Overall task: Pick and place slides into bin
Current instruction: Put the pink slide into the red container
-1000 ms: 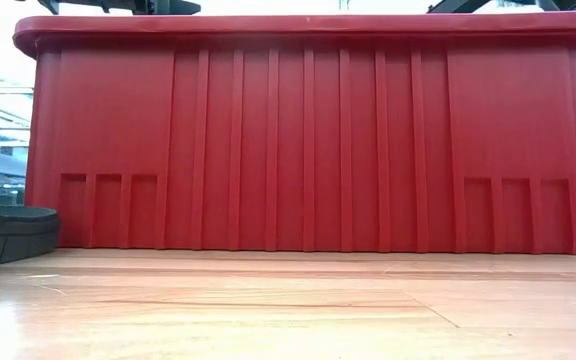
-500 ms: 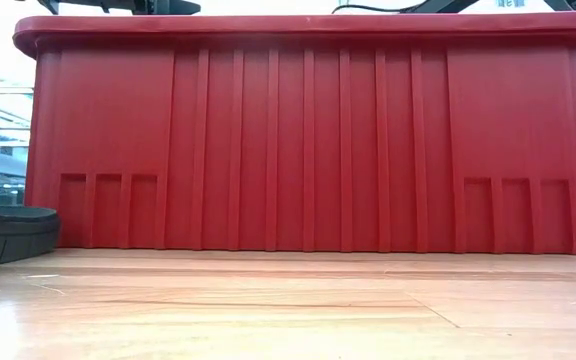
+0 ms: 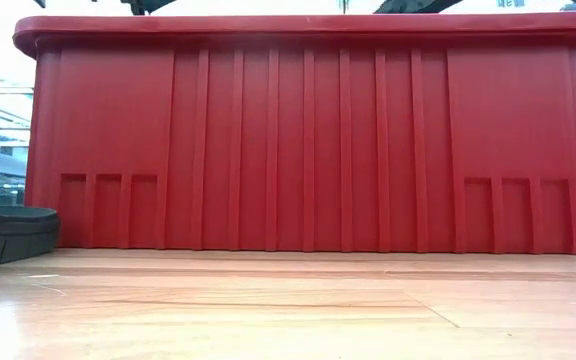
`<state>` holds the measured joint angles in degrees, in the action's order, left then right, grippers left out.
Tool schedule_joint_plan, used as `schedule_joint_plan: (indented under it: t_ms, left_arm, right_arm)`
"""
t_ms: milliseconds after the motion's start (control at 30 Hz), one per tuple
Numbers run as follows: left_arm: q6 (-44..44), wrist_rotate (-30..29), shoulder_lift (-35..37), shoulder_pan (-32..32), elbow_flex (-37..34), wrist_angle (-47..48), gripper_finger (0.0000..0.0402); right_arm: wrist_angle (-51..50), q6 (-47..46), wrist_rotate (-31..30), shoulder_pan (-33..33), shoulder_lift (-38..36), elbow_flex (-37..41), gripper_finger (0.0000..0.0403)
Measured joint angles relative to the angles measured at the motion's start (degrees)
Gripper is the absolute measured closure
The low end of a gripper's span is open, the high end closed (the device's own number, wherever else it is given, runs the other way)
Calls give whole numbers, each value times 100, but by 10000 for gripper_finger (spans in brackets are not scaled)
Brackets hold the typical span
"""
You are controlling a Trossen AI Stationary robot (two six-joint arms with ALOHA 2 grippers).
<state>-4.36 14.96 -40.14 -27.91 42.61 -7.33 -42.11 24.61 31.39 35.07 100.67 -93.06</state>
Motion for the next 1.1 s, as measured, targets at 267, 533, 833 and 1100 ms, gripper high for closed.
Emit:
schedule_joint_plan:
  t_ms: [267,533,833,1100]
  left_arm:
    - [69,-2,432,351,0,484,151]
    - [75,-136,512,748,0,825,151]
    - [-112,-756,494,982,1,1099,151]
    - [-533,-1317,494,1004,2,953,151]
  right_arm:
    - [662,-657,19,-225,-831,-11,248]
    - [765,-898,-75,-647,-1240,-15,248]
    - [544,-650,-1383,-1126,-1181,563,248]
    - [765,-444,-3689,-1877,-1185,1385,248]
